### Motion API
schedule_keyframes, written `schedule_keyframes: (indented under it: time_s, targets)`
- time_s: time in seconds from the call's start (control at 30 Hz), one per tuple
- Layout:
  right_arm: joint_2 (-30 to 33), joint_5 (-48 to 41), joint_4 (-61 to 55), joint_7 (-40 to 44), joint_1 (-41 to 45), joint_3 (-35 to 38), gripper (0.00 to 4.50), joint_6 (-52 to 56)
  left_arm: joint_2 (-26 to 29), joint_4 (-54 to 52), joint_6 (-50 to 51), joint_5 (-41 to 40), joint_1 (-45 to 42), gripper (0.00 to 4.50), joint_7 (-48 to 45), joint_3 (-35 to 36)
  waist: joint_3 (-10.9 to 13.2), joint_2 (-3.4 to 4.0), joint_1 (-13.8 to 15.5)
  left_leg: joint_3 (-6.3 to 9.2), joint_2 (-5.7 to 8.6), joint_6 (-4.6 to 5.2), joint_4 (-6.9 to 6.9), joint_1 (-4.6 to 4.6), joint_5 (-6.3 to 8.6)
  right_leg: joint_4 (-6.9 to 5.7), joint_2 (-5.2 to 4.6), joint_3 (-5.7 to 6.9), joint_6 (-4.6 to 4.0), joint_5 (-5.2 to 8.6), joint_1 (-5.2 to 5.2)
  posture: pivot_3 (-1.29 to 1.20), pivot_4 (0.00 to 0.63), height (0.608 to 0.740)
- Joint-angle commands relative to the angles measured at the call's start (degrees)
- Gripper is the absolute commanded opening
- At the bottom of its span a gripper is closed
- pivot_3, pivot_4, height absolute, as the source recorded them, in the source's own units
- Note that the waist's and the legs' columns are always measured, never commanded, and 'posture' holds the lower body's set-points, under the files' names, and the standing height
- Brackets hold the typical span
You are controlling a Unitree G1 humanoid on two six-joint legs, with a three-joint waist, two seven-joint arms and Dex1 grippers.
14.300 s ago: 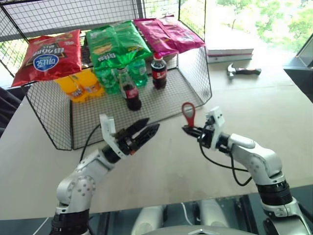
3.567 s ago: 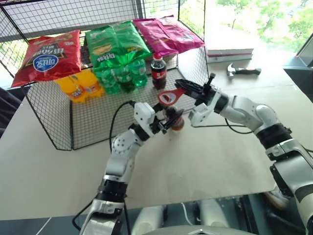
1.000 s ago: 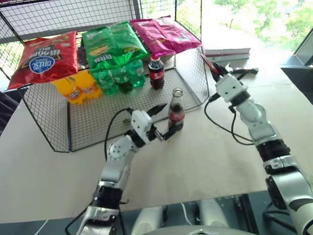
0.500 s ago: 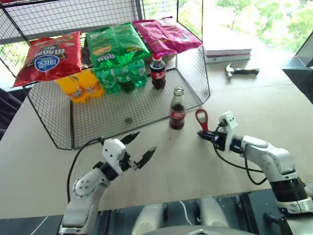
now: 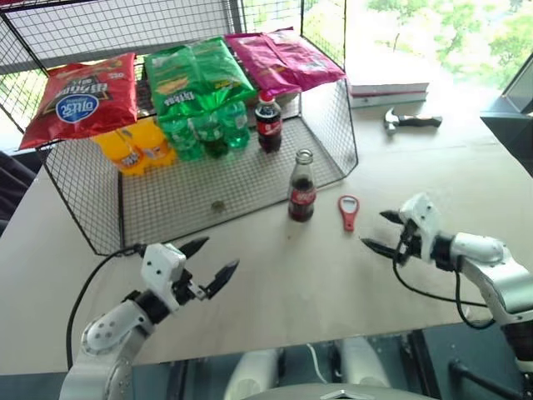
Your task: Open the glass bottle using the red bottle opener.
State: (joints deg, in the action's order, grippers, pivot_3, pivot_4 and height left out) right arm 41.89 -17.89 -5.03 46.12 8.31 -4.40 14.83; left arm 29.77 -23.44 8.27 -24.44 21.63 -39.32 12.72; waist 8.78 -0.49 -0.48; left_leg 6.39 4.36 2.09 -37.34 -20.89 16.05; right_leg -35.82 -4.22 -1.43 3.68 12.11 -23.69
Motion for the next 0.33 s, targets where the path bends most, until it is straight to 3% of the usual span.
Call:
schedule_keyframes:
  time_s: [0.03, 0.2, 0.33]
  targets:
    - [1.7, 2.8, 5.3, 3.1, -2.9, 6.3, 4.45, -16.1, 0.7, -4.0, 0.3, -0.3, 3.2, 4.5, 1.5, 4.6, 0.0, -0.02, 0.0, -0.02, 0.0, 0.0, 0.0, 0.0, 0.0, 0.01, 0.0, -0.02, 0.0, 0.0, 0.01, 0.0, 0.15, 0.74]
    - [2.7, -7.1, 8.8, 10.8, -7.6, 15.5, 4.45, -15.1, 0.4, -5.5, -0.7, -0.2, 7.5, 4.5, 1.7, 8.2, 0.0, -0.06, 0.2, -0.07, -0.03, 0.03, -0.02, 0.04, 0.01, 0.02, -0.03, -0.07, -0.01, 0.0, 0.08, 0.0, 0.15, 0.74]
    - [2.8, -10.7, 9.5, 15.3, -9.1, 18.6, 4.45, -14.3, 0.2, -6.0, -1.3, -0.2, 8.9, 4.5, 1.4, 9.2, 0.1, -0.1, 0.3, -0.08, -0.12, 0.03, -0.03, 0.09, 0.01, 0.02, -0.04, -0.07, -0.04, 0.02, 0.12, 0.0, 0.15, 0.74]
